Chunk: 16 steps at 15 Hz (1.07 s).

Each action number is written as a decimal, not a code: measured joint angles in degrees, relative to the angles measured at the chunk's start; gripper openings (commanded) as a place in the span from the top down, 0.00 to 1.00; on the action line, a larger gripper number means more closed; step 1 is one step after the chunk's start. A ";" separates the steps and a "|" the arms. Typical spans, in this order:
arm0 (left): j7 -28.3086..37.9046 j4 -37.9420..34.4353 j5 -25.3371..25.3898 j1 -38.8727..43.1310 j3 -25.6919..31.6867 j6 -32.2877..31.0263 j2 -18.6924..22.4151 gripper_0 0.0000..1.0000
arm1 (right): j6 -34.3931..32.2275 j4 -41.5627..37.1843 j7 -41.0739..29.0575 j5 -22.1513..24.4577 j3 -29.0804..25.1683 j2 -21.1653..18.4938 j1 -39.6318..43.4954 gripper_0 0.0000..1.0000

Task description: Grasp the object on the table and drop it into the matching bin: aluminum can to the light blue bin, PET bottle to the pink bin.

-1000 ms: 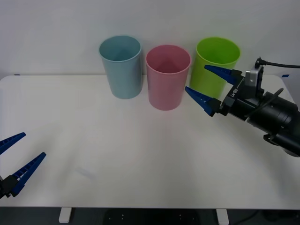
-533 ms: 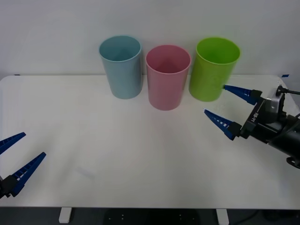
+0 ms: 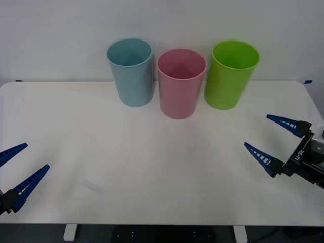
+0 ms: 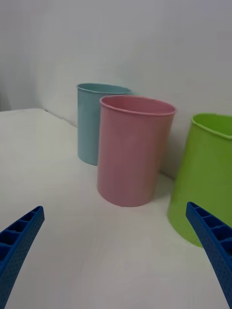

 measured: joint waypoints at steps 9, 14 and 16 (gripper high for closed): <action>0.00 0.00 0.00 0.00 0.00 0.00 0.00 0.00 | -2.89 0.02 0.79 -2.54 -5.24 0.00 7.80 0.00; 0.00 0.00 0.00 0.00 0.00 0.00 0.00 0.00 | -5.75 -0.35 0.40 -3.49 -7.71 0.00 9.01 0.00; 0.00 0.00 0.00 0.00 0.00 0.00 0.00 0.00 | -6.77 -1.42 -0.05 -3.94 -8.26 0.00 9.86 0.00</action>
